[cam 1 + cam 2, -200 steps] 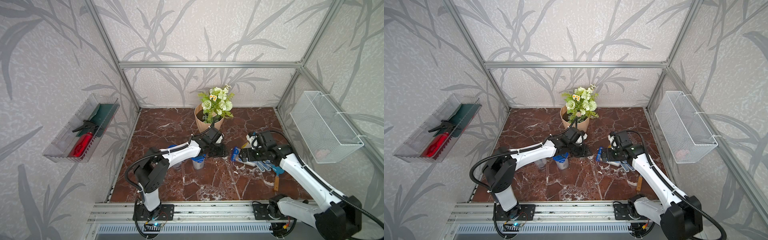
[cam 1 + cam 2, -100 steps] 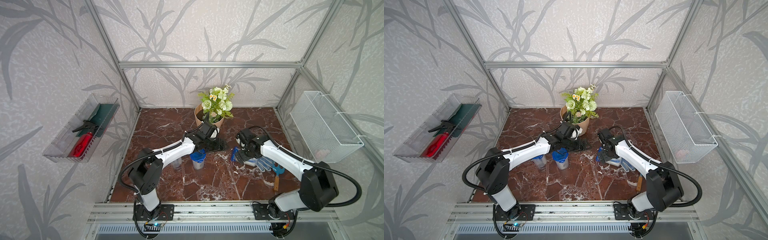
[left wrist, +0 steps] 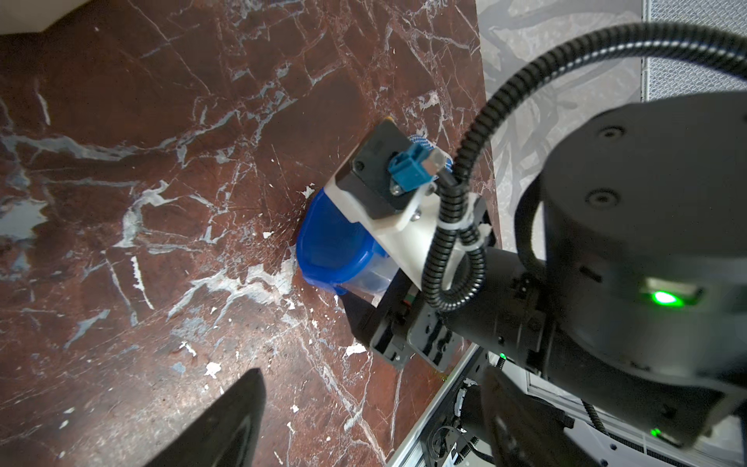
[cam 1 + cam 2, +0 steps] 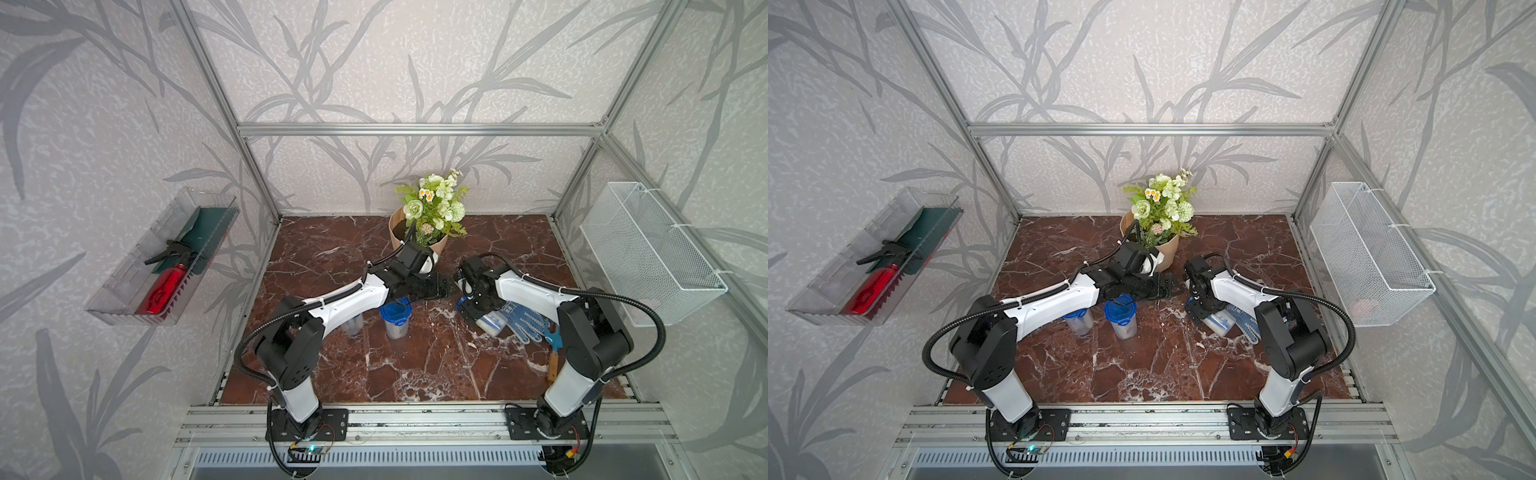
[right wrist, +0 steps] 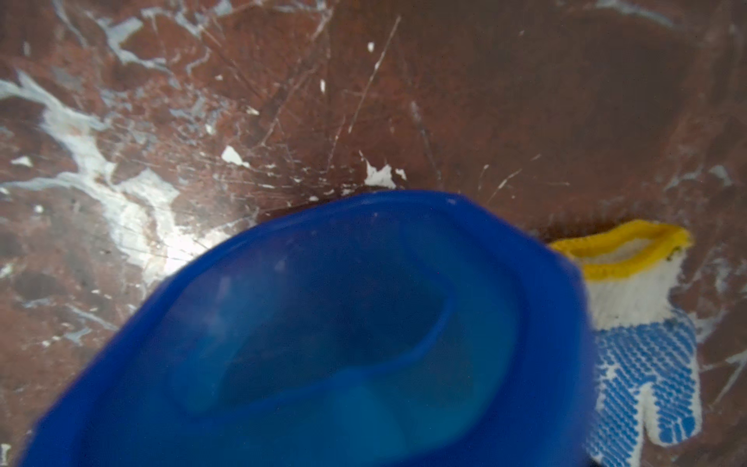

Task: Take out toiletry kits
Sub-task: Adjust the container at the center of the board.

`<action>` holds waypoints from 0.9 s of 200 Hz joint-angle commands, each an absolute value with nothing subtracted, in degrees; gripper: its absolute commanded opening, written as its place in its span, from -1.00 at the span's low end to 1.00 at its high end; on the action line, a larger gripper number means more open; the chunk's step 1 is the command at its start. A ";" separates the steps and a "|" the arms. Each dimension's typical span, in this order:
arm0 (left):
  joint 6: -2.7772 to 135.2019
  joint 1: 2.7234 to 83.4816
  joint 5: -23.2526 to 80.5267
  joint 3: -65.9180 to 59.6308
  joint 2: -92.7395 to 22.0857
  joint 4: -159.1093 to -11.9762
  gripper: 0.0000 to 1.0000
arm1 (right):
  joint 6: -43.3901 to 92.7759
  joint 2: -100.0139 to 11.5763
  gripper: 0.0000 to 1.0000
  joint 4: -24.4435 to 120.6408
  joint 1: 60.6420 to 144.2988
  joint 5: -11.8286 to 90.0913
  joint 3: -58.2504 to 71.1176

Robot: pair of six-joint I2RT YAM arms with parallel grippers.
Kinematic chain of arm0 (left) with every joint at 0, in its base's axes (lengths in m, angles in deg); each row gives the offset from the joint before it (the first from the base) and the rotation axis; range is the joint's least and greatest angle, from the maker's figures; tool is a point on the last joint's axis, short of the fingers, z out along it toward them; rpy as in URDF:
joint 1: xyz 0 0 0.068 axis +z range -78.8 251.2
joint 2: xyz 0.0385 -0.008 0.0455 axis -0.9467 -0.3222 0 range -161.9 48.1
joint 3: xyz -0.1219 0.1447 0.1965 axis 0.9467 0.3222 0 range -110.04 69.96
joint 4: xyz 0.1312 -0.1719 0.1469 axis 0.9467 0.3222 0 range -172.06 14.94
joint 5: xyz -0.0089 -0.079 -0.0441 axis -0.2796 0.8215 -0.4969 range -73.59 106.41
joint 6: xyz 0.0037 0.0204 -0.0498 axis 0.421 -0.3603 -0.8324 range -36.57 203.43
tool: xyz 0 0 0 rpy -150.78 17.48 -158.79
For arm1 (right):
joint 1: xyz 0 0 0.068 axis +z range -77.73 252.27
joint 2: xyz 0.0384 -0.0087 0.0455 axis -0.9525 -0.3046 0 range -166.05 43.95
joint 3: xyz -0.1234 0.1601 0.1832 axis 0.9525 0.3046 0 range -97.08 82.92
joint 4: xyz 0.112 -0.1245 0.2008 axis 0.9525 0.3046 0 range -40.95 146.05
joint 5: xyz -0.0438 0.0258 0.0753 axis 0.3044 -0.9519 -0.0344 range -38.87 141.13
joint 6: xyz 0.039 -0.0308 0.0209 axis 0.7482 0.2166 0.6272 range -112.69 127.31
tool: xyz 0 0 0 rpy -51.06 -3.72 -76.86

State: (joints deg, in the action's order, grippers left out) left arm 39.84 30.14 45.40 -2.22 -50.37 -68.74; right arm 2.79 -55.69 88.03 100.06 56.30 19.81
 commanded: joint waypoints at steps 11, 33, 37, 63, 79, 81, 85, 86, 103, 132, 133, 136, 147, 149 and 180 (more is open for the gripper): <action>39.49 30.51 44.72 -1.26 -46.86 -68.87 0.58 | 3.31 -50.27 0.46 81.68 100.36 51.40 21.74; 39.90 30.55 43.87 -1.40 -46.12 -68.36 0.54 | 4.01 -42.85 0.13 74.05 100.36 48.13 26.34; 39.95 30.58 43.71 -1.46 -46.11 -68.15 0.53 | 4.17 -41.37 0.06 72.08 100.37 47.26 27.46; 40.19 30.68 42.95 -2.32 -46.09 -67.32 0.47 | 6.22 -33.21 -0.14 55.49 100.33 42.95 36.49; 40.30 30.77 42.35 -3.26 -46.28 -66.69 0.45 | 8.12 -28.97 -0.14 44.58 100.38 41.13 42.53; 40.35 30.77 42.27 -3.39 -46.22 -66.62 0.45 | 8.35 -28.51 -0.14 43.23 100.39 40.87 43.34; 40.37 30.82 42.02 -3.77 -46.36 -66.32 0.44 | 8.80 -27.62 -0.14 40.08 100.48 40.37 44.97; 40.41 30.79 41.96 -3.86 -46.37 -66.19 0.44 | 8.93 -27.43 -0.14 39.07 100.48 40.25 45.49; 41.10 30.93 41.00 -6.00 -46.55 -64.76 0.37 | 10.60 -25.26 -0.17 24.21 100.89 39.44 52.56; 42.92 31.02 38.74 -11.10 -46.93 -61.69 -0.03 | 10.82 -28.41 -0.22 8.13 103.58 42.55 58.10; 42.96 31.03 38.56 -11.31 -46.92 -61.68 -0.06 | 10.91 -28.66 -0.22 7.76 103.66 42.58 58.16; 43.12 31.03 38.17 -11.80 -46.96 -61.53 -0.13 | 10.97 -29.42 -0.22 6.16 103.91 42.60 58.33; 43.44 31.03 36.74 -12.89 -46.86 -61.76 -0.38 | 11.36 -33.08 -0.22 0.35 104.91 43.33 58.75; 43.51 30.95 36.54 -13.07 -46.87 -61.91 -0.44 | 11.40 -33.78 -0.22 -0.54 105.08 43.40 58.89; 44.08 30.95 34.96 -15.45 -48.68 -60.93 -0.95 | 13.64 -45.68 -0.22 -17.54 107.10 44.94 59.87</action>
